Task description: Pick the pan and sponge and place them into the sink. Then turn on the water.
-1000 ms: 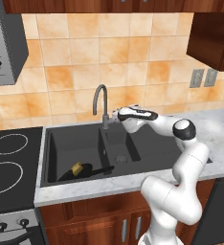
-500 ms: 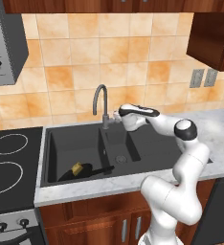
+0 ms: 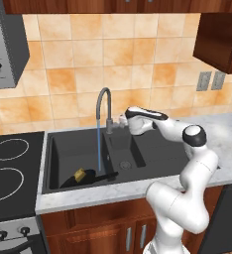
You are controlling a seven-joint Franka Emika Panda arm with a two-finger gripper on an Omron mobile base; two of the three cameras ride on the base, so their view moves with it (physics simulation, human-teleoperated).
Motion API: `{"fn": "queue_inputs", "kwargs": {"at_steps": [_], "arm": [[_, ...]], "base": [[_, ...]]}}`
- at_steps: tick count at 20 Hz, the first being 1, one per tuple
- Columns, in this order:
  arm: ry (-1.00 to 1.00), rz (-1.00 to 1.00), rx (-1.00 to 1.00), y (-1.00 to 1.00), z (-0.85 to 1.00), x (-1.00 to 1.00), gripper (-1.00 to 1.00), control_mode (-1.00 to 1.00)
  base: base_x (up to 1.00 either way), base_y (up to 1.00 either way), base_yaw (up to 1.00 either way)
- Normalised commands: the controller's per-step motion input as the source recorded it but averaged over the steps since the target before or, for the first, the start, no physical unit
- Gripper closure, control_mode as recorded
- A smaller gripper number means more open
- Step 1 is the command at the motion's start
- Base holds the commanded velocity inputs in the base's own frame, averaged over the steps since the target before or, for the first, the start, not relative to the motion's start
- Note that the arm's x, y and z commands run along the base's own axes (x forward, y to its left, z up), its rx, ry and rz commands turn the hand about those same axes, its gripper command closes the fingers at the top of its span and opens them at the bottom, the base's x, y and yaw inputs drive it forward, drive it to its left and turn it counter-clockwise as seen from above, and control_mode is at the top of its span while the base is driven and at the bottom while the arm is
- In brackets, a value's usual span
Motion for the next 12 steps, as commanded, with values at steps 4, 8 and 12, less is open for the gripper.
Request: {"fn": "queue_inputs", "kwargs": {"at_steps": [4,8,12], "arm": [[0.0,0.0,0.0,-1.0,-0.32,0.29,-1.0,-1.0],[0.0,-0.04,0.05,-0.91,-0.14,0.34,-1.0,-1.0],[0.0,-0.04,0.01,-0.38,-0.01,0.21,-1.0,-1.0]], "base": [[0.0,0.0,0.0],[0.0,0.0,0.0],[0.0,0.0,0.0]]}}
